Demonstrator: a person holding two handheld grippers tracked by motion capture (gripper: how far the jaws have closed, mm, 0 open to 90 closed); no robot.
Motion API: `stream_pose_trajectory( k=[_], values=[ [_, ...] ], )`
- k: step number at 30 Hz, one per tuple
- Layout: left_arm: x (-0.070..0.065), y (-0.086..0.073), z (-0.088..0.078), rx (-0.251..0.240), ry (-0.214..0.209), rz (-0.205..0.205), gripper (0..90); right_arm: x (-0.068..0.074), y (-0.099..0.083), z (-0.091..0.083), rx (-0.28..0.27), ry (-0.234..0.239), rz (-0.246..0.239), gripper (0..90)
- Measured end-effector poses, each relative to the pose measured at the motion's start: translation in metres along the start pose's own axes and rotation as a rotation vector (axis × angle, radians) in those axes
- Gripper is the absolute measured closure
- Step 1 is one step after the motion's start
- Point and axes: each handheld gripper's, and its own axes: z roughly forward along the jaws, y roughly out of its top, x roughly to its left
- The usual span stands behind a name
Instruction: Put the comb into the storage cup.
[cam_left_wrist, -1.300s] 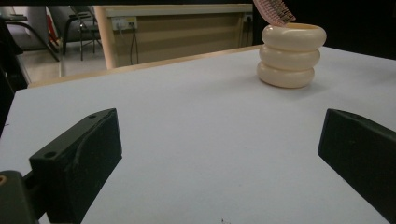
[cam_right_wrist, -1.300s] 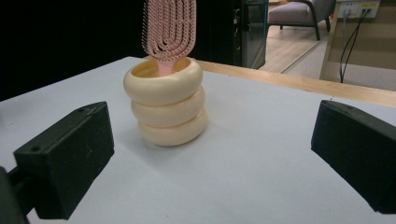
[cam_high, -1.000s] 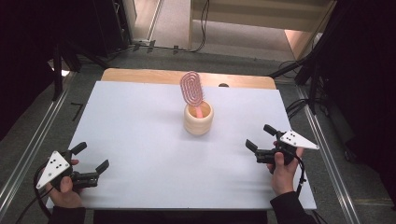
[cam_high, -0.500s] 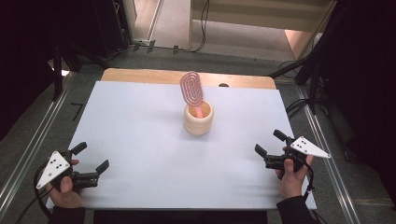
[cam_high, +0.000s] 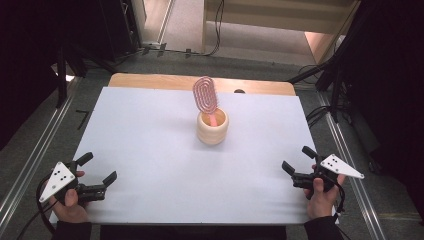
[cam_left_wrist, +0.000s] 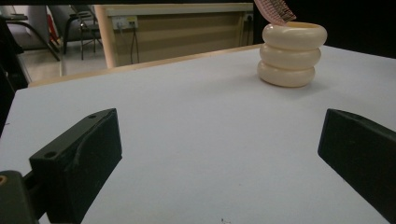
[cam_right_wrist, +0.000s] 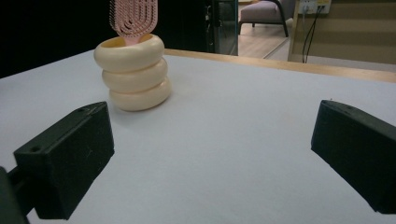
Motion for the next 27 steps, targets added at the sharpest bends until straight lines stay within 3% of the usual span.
stream_pose_trajectory(
  k=[16,27],
  values=[
    [0.0,0.0,0.0,-0.001,-0.002,0.0,0.3,-0.017,-0.019,-0.022,-0.049,-0.005,0.045,0.0],
    [-0.001,0.0,0.001,0.007,-0.008,0.014,0.3,-0.02,-0.026,-0.022,-0.06,-0.008,0.046,0.0]
  ],
)
